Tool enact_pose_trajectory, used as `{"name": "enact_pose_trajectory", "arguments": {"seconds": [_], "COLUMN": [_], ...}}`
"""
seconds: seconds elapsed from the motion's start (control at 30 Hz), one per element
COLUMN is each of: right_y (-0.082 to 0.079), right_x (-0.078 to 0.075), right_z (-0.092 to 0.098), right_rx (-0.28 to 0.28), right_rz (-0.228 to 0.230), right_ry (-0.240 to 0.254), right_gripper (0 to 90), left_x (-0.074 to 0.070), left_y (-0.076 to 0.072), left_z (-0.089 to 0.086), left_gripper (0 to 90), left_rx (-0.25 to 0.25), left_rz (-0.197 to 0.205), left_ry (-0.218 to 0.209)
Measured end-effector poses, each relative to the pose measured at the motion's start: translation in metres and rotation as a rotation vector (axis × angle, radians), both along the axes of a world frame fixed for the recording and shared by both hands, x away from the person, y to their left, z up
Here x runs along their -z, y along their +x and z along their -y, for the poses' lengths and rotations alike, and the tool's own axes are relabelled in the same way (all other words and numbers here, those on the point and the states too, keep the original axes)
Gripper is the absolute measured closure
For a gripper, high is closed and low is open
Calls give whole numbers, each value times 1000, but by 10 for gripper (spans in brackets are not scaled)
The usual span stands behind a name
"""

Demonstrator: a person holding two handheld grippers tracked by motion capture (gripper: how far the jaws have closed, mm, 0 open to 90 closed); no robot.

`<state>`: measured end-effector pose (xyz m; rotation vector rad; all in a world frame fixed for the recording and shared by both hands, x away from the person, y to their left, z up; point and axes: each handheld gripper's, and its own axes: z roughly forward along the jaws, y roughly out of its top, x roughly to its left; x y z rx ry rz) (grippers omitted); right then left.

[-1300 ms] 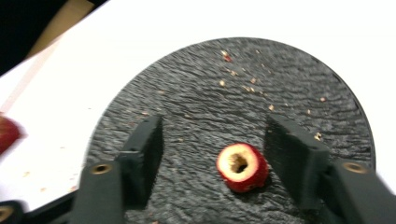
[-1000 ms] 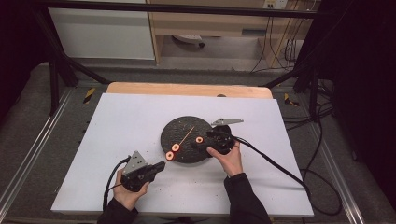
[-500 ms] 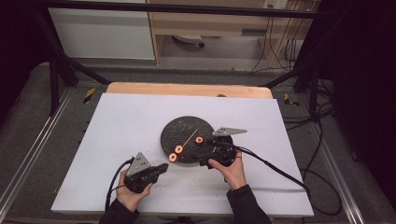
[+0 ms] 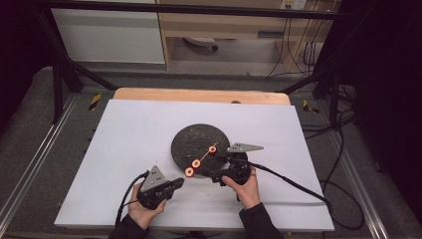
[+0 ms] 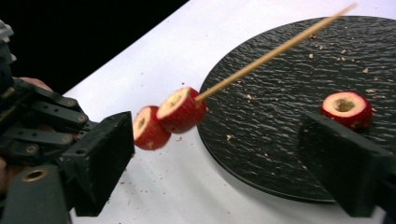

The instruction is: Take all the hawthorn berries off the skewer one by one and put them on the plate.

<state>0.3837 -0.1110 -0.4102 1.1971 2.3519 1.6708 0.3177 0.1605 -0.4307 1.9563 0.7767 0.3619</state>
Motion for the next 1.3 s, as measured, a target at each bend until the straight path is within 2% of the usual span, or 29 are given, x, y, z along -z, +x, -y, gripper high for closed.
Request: {"name": "enact_pose_trajectory", "arguments": {"seconds": [0.03,0.07,0.2,0.3,0.33,0.7,0.83,1.07,1.3], "right_y": [-1,-1,-2,-1,-1,0,0,0,2], "right_x": [0,0,3,4,5,9,10,10,9], "right_z": [0,0,-2,-3,-4,-5,-6,-5,1], "right_rx": [-6,-6,-25,-30,-33,-77,-88,-93,-75], "right_rz": [5,5,-1,-6,-6,-41,-59,-70,-60], "right_ry": [11,11,24,26,26,45,49,50,62], "right_gripper": [201,201,309,344,403,572,607,615,618], "left_x": [0,1,1,1,1,2,2,3,3], "left_y": [0,-1,-3,-4,-4,-6,-7,-7,-7], "left_z": [1,2,5,7,7,10,12,12,12], "left_gripper": [884,884,883,883,883,883,883,884,883], "left_rx": [3,4,18,23,25,38,41,45,49], "left_rz": [-1,-1,2,3,3,3,5,4,3], "left_ry": [1,1,5,8,9,13,13,15,14]}}
